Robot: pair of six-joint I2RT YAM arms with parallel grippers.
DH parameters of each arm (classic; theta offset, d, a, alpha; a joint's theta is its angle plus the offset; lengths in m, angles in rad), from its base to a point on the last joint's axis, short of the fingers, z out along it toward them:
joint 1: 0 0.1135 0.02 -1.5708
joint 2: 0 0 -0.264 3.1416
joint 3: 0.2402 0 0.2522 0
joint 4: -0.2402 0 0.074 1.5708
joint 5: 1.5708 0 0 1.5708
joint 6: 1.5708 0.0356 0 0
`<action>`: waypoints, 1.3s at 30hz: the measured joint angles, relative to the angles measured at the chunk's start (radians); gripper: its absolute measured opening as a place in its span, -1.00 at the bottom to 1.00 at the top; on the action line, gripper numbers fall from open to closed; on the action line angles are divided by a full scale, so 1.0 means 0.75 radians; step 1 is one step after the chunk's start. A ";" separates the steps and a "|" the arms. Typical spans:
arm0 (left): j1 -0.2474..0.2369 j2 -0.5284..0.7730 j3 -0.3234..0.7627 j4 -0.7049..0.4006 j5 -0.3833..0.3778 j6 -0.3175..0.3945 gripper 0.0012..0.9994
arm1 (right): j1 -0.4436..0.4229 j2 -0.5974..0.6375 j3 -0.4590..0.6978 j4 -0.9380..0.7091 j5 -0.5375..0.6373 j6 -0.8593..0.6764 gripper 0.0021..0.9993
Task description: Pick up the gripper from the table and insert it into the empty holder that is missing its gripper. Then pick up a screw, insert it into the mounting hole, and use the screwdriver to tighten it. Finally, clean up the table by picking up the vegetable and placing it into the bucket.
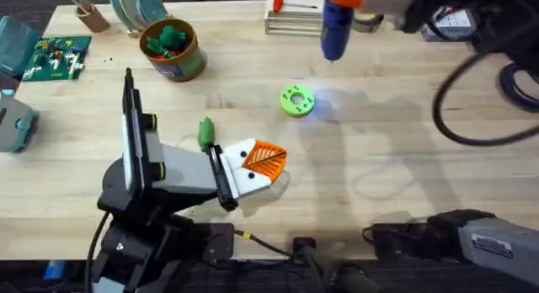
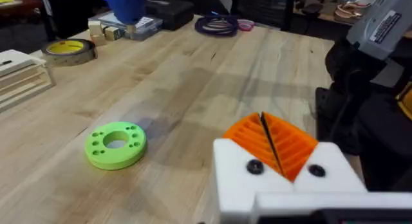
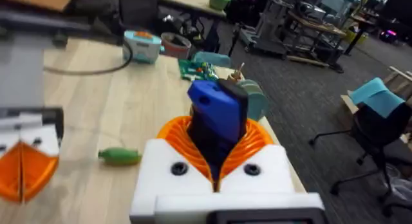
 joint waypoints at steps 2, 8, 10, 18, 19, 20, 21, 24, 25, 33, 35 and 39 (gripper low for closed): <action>0.000 0.000 0.000 0.000 0.000 0.000 -0.97 | 0.042 0.028 0.000 0.104 0.040 0.104 -0.98; 0.000 0.000 0.000 0.000 0.000 0.000 -0.97 | 0.145 0.101 -0.002 0.352 0.148 0.369 -0.98; 0.000 0.000 0.000 0.000 0.000 0.000 -0.97 | 0.167 0.122 -0.007 0.453 0.174 0.451 -0.98; 0.000 0.000 0.000 0.000 0.000 0.000 -0.97 | 0.197 0.142 -0.150 0.795 0.272 0.694 -0.98; 0.000 0.000 0.000 0.000 0.000 0.000 -0.97 | 0.200 0.146 -0.185 0.869 0.287 0.720 -0.98; 0.000 0.000 0.000 0.000 0.000 0.000 -0.97 | 0.204 0.150 -0.211 0.922 0.301 0.742 -0.98; 0.000 0.000 0.000 0.000 0.000 0.000 -0.97 | 0.208 0.152 -0.238 0.963 0.318 0.765 -0.98; 0.000 0.000 0.000 0.000 -0.001 0.000 -0.97 | 0.215 0.154 -0.302 1.005 0.349 0.829 -0.98; 0.000 0.000 0.000 0.000 -0.001 0.000 -0.97 | 0.218 0.156 -0.315 1.018 0.353 0.848 -0.98; 0.000 0.000 0.000 0.000 -0.001 0.000 -0.97 | 0.269 0.165 -0.335 1.294 0.380 1.017 -0.98; 0.000 0.000 0.000 0.000 -0.001 0.000 -0.97 | 0.286 0.166 -0.335 1.309 0.380 1.074 -0.98; 0.000 0.000 0.000 0.000 -0.001 0.000 -0.97 | 0.337 0.166 -0.335 1.372 0.380 1.148 -0.98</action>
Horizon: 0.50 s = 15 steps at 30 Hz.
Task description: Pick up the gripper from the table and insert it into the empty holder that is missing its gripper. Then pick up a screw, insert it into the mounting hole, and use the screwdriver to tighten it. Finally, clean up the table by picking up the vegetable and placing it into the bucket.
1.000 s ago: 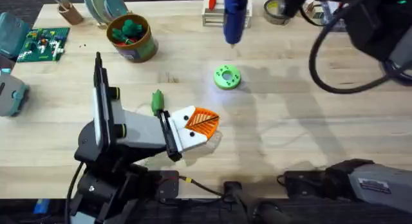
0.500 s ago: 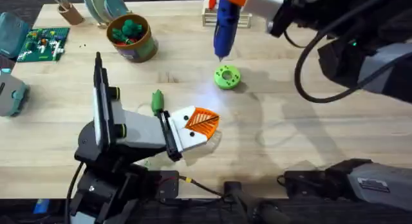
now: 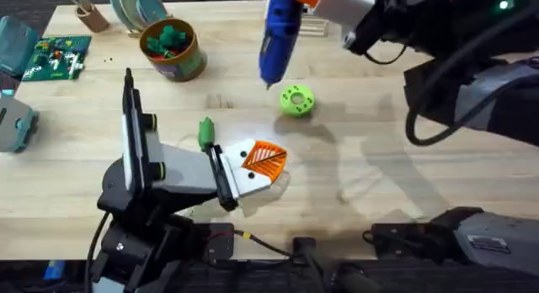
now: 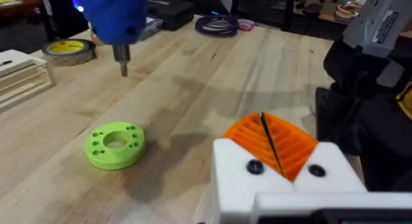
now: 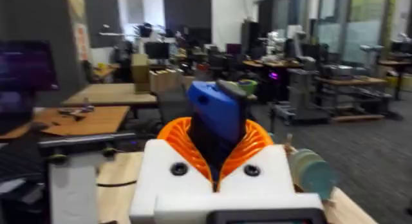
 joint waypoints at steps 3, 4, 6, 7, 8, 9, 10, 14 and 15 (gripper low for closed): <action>0.000 -0.001 0.000 0.000 0.000 0.000 -0.97 | 0.053 0.000 0.000 0.008 -0.001 0.028 -0.98; 0.000 0.000 0.000 0.000 0.000 0.000 -0.97 | 0.070 0.000 0.000 0.008 -0.001 0.034 -0.98; 0.000 0.000 0.000 0.000 0.000 0.000 -0.97 | 0.102 0.000 0.000 0.009 -0.001 0.046 -0.98; 0.000 -0.001 0.000 0.000 0.000 0.000 -0.97 | 0.116 0.000 0.000 0.008 -0.003 0.054 -0.98; 0.000 0.000 0.000 0.000 0.000 0.000 -0.97 | 0.129 0.000 0.001 0.008 -0.010 0.062 -0.98; 0.000 0.000 0.000 0.000 0.000 0.000 -0.97 | 0.142 0.000 0.003 0.007 -0.018 0.071 -0.98; 0.000 0.000 0.000 0.000 0.000 0.000 -0.97 | 0.153 0.000 0.010 0.003 -0.031 0.081 -0.98; 0.000 0.000 0.000 0.000 0.000 0.000 -0.97 | 0.182 0.000 0.068 0.001 -0.099 0.127 -0.98; 0.000 0.000 0.000 0.000 0.000 0.000 -0.97 | 0.184 0.000 0.087 0.002 -0.120 0.140 -0.98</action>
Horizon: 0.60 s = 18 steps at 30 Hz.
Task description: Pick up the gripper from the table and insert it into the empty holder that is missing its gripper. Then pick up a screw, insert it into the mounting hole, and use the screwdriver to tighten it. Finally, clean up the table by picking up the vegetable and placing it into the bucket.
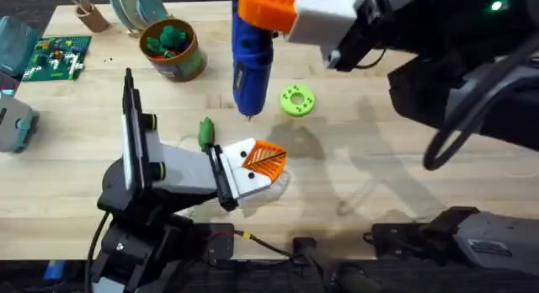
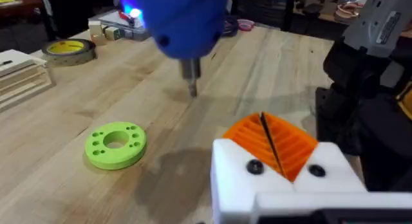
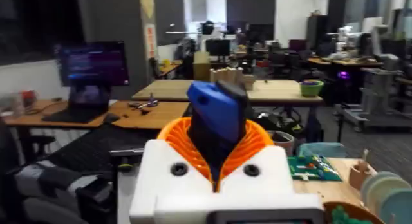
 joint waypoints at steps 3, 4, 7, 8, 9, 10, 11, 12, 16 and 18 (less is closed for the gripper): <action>0.000 0.000 0.000 0.000 0.000 0.000 -0.97 | 0.001 0.000 0.025 -0.003 -0.047 0.018 -0.98; 0.000 0.000 0.000 0.000 0.000 0.000 -0.97 | 0.001 0.000 0.026 -0.006 -0.063 0.024 -0.98; 0.000 0.000 0.000 0.000 0.000 0.000 -0.97 | 0.006 0.000 0.026 -0.015 -0.107 0.034 -0.98; 0.000 0.000 0.000 0.000 0.000 0.000 -0.97 | 0.012 0.000 0.026 -0.015 -0.115 0.034 -0.98; 0.000 0.000 0.000 0.000 0.000 0.000 -0.97 | 0.023 0.000 0.026 -0.015 -0.120 0.034 -0.98; 0.000 0.000 0.000 0.000 0.000 0.000 -0.97 | 0.038 0.000 0.026 -0.015 -0.125 0.033 -0.98; 0.000 0.000 0.000 0.000 0.000 0.000 -0.97 | 0.055 0.000 0.026 -0.015 -0.130 0.033 -0.98; 0.000 0.000 0.000 0.000 0.000 0.000 -0.97 | 0.076 0.000 0.026 -0.014 -0.136 0.028 -0.98; 0.000 0.000 0.000 0.000 0.000 0.000 -0.97 | 0.131 0.000 0.026 -0.014 -0.149 0.003 -0.98; 0.000 0.000 0.000 0.000 0.000 0.000 -0.97 | 0.135 0.000 0.026 -0.014 -0.151 -0.004 -0.98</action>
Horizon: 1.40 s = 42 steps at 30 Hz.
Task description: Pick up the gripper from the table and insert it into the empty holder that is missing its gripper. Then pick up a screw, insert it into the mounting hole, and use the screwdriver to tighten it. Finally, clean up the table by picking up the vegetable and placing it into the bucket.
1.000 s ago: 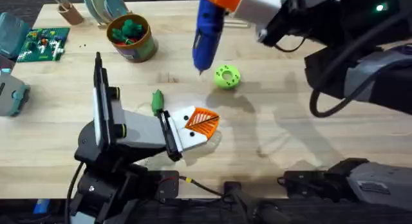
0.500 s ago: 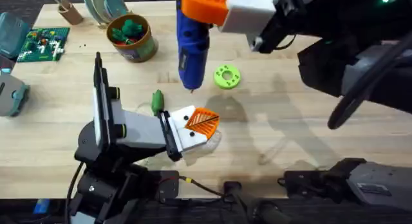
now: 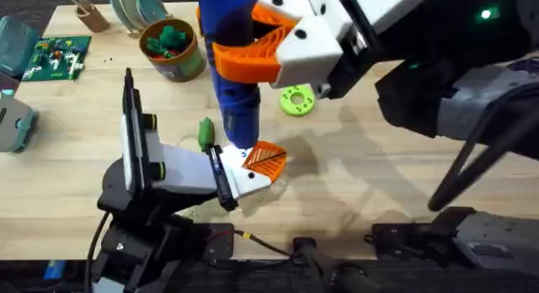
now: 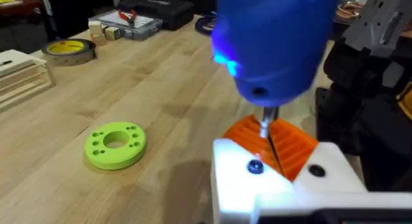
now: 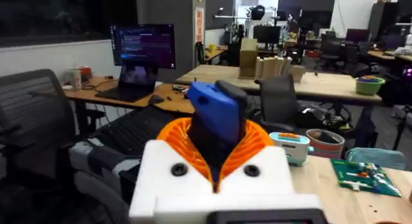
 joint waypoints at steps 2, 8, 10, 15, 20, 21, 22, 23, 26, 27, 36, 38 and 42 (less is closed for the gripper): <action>0.000 0.000 0.000 0.000 0.000 0.000 -0.97 | 0.000 0.000 0.000 0.000 -0.005 -0.020 -0.98; 0.000 0.000 0.000 0.000 0.000 0.000 -0.97 | 0.030 0.000 0.000 -0.048 -0.025 -0.130 -0.98; 0.000 0.000 0.000 0.000 0.000 0.000 -0.97 | 0.044 0.000 0.000 -0.070 -0.027 -0.152 -0.98; 0.000 0.000 0.000 0.000 0.000 0.000 -0.97 | 0.054 0.000 0.000 -0.073 -0.029 -0.179 -0.98; 0.000 0.000 0.000 0.000 0.000 0.000 -0.97 | 0.053 0.000 0.000 -0.075 -0.029 -0.185 -0.98; 0.000 0.000 0.000 0.000 0.000 0.000 -0.97 | 0.053 0.000 0.000 -0.075 -0.029 -0.185 -0.98; 0.000 0.000 0.000 0.000 0.000 0.000 -0.97 | 0.053 0.000 0.000 -0.075 -0.029 -0.185 -0.98; 0.000 0.000 0.000 0.000 0.000 0.000 -0.97 | 0.053 0.000 0.000 -0.075 -0.029 -0.185 -0.98; 0.000 0.000 0.000 0.000 0.000 0.000 -0.97 | 0.054 0.000 0.000 -0.075 -0.029 -0.185 -0.98; 0.000 0.000 0.000 0.000 0.000 0.000 -0.97 | 0.054 0.000 0.000 -0.075 -0.029 -0.184 -0.98; 0.000 0.000 0.000 0.000 0.000 0.000 -0.97 | 0.054 0.000 0.000 -0.075 -0.034 -0.173 -0.98; 0.000 0.000 0.000 0.000 0.000 0.000 -0.97 | 0.055 0.000 0.000 -0.075 -0.034 -0.166 -0.98; 0.000 0.000 0.000 0.000 0.000 0.000 -0.97 | 0.059 0.000 0.000 -0.075 -0.035 -0.158 -0.98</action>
